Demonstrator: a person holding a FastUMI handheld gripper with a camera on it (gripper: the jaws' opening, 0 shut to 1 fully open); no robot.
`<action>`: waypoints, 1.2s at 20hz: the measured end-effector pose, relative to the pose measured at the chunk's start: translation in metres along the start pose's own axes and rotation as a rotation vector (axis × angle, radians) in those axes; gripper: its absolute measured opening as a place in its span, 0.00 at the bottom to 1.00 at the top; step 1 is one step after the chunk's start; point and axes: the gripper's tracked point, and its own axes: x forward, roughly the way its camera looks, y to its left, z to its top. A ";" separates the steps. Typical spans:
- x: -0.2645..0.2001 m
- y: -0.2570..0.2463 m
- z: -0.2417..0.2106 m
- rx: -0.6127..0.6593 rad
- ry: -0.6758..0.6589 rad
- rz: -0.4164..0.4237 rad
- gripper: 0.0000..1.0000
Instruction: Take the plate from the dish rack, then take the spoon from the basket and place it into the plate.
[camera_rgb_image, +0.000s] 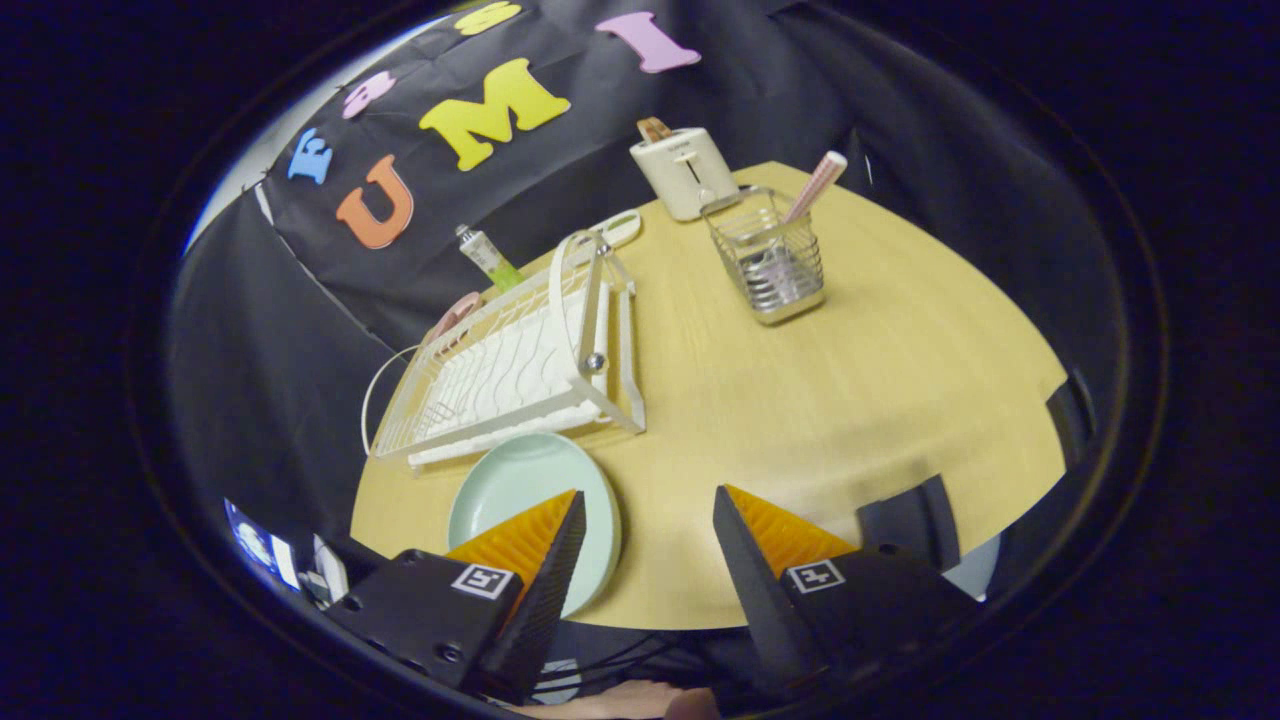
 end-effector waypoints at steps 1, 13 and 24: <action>-0.006 -0.012 0.013 -0.030 -0.046 -0.026 0.85; 0.007 -0.089 0.141 -0.381 -0.537 -0.189 0.85; 0.065 -0.104 0.182 -0.183 -0.494 -0.073 0.52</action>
